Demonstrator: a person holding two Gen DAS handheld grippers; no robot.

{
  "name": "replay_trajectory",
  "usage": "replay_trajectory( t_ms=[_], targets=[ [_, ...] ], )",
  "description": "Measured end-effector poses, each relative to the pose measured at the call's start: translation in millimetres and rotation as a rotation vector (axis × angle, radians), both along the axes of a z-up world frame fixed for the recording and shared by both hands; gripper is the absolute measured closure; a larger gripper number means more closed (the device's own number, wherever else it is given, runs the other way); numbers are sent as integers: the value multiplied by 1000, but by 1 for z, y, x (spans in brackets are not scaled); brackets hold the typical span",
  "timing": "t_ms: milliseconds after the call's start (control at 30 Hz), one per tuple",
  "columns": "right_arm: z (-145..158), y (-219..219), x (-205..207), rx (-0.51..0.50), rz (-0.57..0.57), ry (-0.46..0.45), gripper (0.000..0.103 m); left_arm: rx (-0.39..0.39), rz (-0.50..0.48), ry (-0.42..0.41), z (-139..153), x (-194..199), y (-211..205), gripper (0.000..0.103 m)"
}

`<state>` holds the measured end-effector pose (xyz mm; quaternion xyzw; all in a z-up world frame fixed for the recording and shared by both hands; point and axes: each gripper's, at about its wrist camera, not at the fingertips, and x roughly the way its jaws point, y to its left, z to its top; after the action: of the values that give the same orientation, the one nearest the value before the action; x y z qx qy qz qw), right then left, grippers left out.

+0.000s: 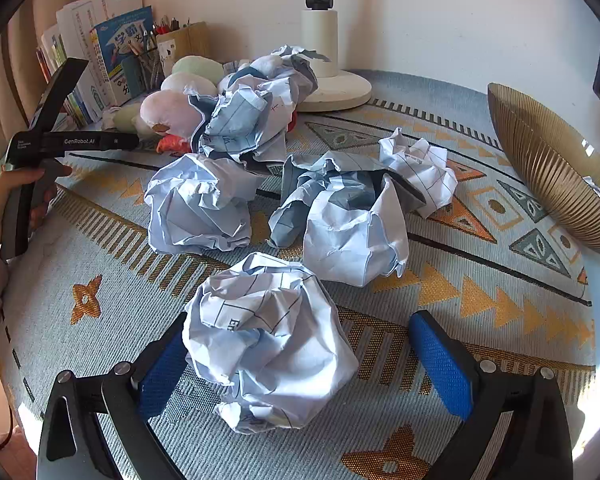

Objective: Organize objects
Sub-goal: 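Close the right tool on a large paper ball while the left tool holds its sheet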

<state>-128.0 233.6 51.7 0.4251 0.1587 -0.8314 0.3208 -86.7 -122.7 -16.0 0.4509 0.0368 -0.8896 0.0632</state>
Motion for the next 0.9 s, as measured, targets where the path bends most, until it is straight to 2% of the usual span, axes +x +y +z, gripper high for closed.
replay_trajectory(
  t_ms=[700, 733, 767, 800, 833, 900],
  targets=[
    [2, 0, 1, -8, 1, 2, 0, 0, 0, 1, 1, -4, 2, 0],
    [4, 2, 2, -17, -3, 13, 9, -5, 8, 9, 2, -2, 2, 10],
    [7, 4, 5, -44, 14, 22, 35, -5, 12, 36, 6, 1, 2, 46],
    [10, 5, 8, -69, 38, 26, 49, -7, 15, 58, 9, 5, 1, 61],
    [11, 4, 9, -76, 51, 27, 54, -12, 28, 61, 9, 6, 0, 62],
    [12, 1, 12, -71, 67, 33, 54, -19, 45, 57, 9, 7, -1, 62]
  ],
)
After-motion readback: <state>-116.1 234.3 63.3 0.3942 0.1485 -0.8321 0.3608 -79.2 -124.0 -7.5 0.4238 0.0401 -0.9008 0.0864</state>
